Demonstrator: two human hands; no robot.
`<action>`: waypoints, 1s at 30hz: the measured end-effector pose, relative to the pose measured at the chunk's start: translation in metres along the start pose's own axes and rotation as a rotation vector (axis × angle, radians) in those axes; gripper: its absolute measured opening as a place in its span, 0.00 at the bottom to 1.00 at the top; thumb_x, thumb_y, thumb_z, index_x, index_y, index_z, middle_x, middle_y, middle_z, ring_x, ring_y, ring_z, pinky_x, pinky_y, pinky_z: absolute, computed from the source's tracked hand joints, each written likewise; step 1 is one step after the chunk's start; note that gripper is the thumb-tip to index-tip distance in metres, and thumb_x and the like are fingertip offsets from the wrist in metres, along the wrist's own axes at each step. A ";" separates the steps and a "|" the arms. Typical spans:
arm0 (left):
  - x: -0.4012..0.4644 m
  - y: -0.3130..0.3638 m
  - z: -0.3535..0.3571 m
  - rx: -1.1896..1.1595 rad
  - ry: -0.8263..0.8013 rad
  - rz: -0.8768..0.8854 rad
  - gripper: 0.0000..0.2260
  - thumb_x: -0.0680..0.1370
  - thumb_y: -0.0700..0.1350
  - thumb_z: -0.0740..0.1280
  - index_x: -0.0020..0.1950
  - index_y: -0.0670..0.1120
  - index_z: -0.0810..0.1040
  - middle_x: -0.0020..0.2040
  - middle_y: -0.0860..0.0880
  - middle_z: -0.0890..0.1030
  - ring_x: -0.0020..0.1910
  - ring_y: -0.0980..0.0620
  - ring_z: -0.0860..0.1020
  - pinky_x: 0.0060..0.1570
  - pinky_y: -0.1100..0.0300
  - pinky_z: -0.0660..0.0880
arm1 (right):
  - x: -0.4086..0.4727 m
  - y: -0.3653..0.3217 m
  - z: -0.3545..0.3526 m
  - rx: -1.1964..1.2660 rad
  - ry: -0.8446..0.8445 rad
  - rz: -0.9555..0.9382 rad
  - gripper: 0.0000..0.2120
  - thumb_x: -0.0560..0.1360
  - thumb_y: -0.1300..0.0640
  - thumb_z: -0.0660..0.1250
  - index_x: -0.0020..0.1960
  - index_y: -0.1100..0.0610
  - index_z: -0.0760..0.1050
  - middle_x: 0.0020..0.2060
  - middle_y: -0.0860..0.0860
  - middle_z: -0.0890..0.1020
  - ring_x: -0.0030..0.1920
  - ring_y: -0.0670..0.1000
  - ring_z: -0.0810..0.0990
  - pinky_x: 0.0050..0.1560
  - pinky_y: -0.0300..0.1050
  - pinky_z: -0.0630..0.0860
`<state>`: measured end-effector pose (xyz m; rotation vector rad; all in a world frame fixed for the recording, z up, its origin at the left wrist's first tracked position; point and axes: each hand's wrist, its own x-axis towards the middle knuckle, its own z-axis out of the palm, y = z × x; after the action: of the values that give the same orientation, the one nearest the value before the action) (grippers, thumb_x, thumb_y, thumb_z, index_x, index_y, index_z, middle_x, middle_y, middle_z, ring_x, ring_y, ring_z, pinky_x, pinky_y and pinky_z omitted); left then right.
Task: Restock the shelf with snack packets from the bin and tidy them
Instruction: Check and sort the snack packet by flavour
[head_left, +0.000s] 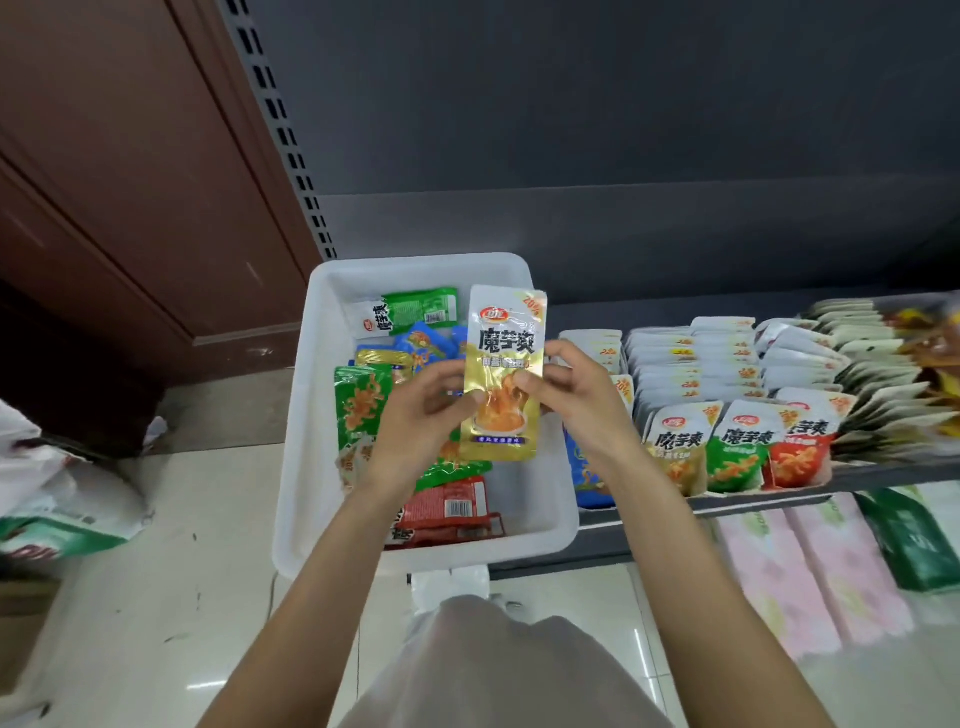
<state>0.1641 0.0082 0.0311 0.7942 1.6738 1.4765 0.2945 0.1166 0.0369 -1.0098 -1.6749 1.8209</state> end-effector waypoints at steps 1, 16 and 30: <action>0.000 0.001 0.007 0.024 -0.003 0.033 0.10 0.73 0.35 0.70 0.51 0.48 0.79 0.46 0.54 0.83 0.43 0.59 0.81 0.42 0.68 0.76 | -0.005 -0.001 -0.006 -0.017 0.035 -0.018 0.10 0.75 0.62 0.68 0.55 0.61 0.73 0.45 0.55 0.85 0.43 0.49 0.84 0.43 0.41 0.79; 0.008 0.008 0.160 0.474 -0.358 0.357 0.06 0.72 0.42 0.73 0.48 0.45 0.83 0.42 0.52 0.84 0.36 0.68 0.76 0.43 0.78 0.71 | -0.086 0.015 -0.144 -0.147 0.579 -0.303 0.11 0.76 0.66 0.65 0.49 0.49 0.73 0.40 0.43 0.84 0.43 0.43 0.81 0.43 0.37 0.76; 0.024 -0.007 0.147 0.769 -0.213 0.424 0.06 0.76 0.48 0.68 0.48 0.47 0.82 0.42 0.53 0.84 0.40 0.58 0.80 0.46 0.63 0.77 | -0.053 0.049 -0.141 -0.423 0.495 -0.171 0.05 0.76 0.60 0.66 0.52 0.54 0.74 0.40 0.49 0.83 0.42 0.46 0.82 0.45 0.44 0.80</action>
<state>0.2775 0.1041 0.0141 1.7394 1.9882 0.9118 0.4429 0.1588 0.0014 -1.3099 -1.7824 1.0126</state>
